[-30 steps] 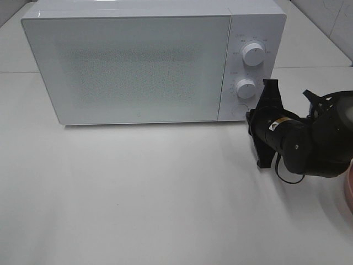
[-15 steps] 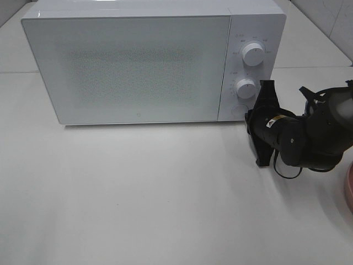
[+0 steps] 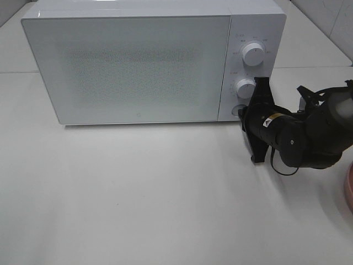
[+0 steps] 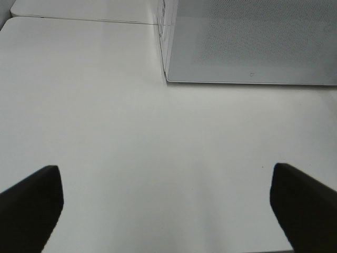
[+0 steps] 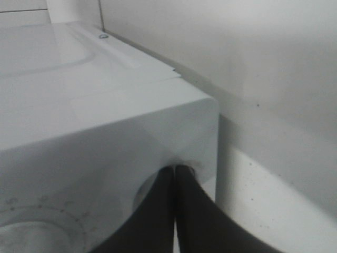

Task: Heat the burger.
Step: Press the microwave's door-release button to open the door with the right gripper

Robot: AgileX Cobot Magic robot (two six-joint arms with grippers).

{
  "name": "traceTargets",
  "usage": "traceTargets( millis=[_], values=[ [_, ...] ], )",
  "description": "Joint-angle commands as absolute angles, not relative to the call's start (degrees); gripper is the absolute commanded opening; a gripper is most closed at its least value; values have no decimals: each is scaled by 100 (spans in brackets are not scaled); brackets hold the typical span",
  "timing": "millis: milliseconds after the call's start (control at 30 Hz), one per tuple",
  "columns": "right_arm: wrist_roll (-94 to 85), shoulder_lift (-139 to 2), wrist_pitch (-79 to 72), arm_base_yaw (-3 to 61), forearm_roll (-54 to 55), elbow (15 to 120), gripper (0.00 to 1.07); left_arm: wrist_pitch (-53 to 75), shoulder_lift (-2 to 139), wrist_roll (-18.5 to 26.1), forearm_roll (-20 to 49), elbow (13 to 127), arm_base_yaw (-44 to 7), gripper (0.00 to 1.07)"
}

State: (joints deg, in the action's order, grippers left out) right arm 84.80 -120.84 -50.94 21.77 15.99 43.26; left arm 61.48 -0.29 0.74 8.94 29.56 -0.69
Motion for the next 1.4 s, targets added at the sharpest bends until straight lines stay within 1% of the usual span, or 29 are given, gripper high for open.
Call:
traceTargets(
  millis=[33,200,300,433,733,1033,1233,1400],
  values=[
    [8497,-11981,-5374,2149,1581,4412,0,6113,-115,74,882,2951,-57,100],
    [8434,-11981,-5483,2149,1621,4458,0,6113,-115,74,882,2951,-57,100],
    [8302,-11981,-5575,2149,1965,4458,0,6113,-115,74,882,2951,-57,100],
    [8262,-11981,-5741,2149,2045,4475,0,6113,-115,74,882,2951,-57,100],
    [7872,-11981,-6010,2143,2194,4836,0,6113,-115,74,882,2951,-57,100],
    [7460,-11981,-6870,2137,2573,5174,0,6113,-115,74,882,2951,-57,100],
    [7133,-11981,-7013,2131,2773,5380,0,6113,-115,74,882,2951,-57,100],
    [7151,-11981,-7047,2131,2739,5380,0,6113,-115,74,882,2951,-57,100]
  ],
)
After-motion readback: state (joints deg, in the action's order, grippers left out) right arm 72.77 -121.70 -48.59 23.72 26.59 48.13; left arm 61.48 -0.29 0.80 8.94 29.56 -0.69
